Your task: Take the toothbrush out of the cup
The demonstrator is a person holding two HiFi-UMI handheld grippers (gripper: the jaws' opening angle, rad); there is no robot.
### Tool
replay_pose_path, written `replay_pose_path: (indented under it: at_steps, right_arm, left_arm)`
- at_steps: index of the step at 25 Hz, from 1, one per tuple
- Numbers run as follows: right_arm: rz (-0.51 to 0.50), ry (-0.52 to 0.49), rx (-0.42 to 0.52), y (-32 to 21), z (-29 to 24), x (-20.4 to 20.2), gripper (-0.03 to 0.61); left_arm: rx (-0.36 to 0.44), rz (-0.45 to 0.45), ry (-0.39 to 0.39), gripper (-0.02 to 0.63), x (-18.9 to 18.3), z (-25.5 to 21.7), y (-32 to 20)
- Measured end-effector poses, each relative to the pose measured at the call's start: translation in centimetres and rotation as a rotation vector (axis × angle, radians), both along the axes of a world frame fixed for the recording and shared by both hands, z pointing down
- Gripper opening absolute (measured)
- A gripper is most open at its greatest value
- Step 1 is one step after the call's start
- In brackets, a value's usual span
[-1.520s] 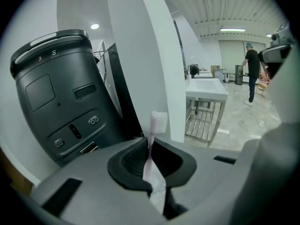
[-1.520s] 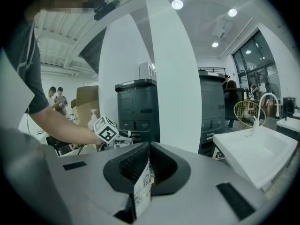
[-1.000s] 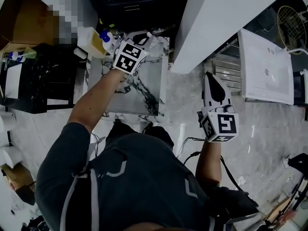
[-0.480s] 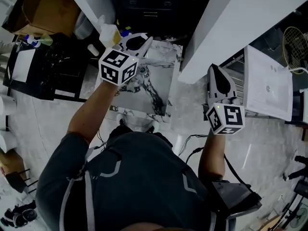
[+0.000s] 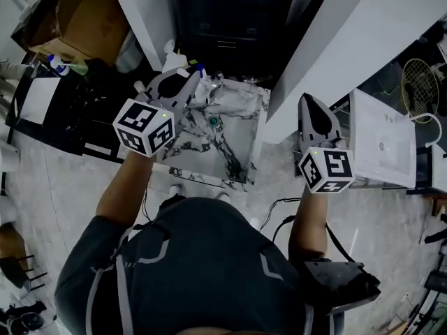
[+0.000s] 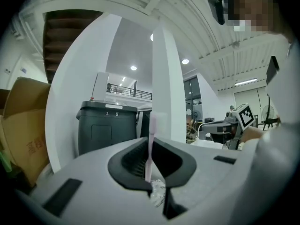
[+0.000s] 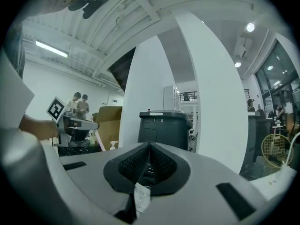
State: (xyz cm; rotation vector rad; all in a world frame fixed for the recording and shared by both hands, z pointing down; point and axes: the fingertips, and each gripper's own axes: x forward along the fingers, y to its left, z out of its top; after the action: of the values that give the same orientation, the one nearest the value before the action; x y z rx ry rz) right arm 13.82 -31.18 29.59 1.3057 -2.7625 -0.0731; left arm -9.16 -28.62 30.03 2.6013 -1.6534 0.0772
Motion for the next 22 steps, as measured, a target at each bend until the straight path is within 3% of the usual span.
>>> replay_pose_path:
  at_steps: [6, 12, 22]
  right_arm:
    - [0.055, 0.015, 0.002, 0.5, -1.4, -2.1, 0.028]
    - [0.128, 0.006, 0.056, 1.4, -3.3, -3.8, 0.027]
    - [0.171, 0.017, 0.042, 2.8, -3.9, -5.6, 0.027]
  left_arm:
    - [0.035, 0.022, 0.053, 0.028, -3.3, -2.3, 1.9]
    - [0.036, 0.023, -0.016, 0.028, -6.5, -3.0, 2.2]
    - [0.032, 0.073, 0.028, 0.028, -8.4, -3.6, 3.0]
